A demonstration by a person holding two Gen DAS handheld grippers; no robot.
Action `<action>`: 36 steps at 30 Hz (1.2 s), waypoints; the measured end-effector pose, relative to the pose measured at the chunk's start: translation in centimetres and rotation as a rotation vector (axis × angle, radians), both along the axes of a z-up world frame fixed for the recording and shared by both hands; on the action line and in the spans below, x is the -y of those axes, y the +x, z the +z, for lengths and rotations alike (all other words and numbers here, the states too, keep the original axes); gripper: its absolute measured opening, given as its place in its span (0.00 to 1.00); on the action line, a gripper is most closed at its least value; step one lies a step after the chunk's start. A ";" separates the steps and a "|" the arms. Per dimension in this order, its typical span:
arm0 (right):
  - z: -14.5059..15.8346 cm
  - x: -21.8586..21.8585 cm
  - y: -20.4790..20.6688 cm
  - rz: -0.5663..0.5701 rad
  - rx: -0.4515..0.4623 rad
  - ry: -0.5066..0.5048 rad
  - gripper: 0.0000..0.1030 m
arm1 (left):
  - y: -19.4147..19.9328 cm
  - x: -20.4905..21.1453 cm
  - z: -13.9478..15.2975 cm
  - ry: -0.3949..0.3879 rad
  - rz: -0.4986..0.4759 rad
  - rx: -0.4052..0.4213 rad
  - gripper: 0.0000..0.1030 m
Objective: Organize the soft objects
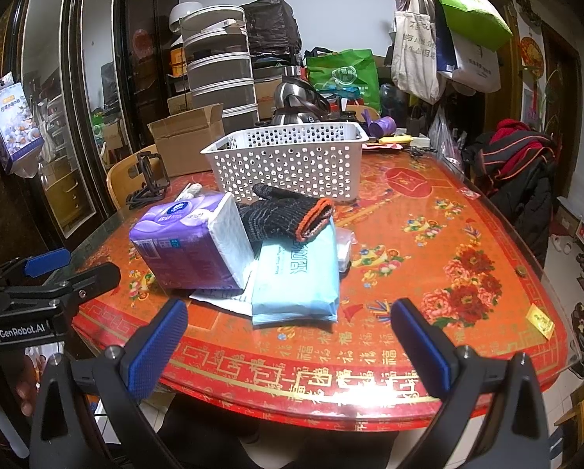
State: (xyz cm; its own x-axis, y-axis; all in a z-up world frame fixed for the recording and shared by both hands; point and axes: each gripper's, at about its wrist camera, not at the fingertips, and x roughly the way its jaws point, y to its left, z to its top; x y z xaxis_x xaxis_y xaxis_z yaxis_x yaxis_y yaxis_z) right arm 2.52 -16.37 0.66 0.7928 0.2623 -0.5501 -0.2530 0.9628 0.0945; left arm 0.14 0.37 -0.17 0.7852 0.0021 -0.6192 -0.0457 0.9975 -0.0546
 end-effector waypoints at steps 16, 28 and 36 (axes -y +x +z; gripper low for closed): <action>-1.3 -1.4 2.4 0.017 0.061 0.050 1.00 | 3.8 -5.9 -2.3 -0.035 0.064 0.001 1.00; -3.4 -4.8 5.7 0.134 0.027 0.038 1.00 | 5.9 -6.3 -5.3 -0.072 -0.095 0.033 1.00; -3.8 -6.2 7.2 0.201 0.021 0.027 0.87 | 6.7 -6.9 -6.2 -0.095 -0.124 0.072 0.89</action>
State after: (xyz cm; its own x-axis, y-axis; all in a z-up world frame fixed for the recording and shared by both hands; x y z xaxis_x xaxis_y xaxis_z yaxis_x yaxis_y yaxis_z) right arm 9.70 -10.14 -3.19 0.7340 0.4310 -0.5249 -0.4420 0.8899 0.1126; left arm 6.88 7.28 -6.40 0.8181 -0.1535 -0.5543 0.0849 0.9854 -0.1476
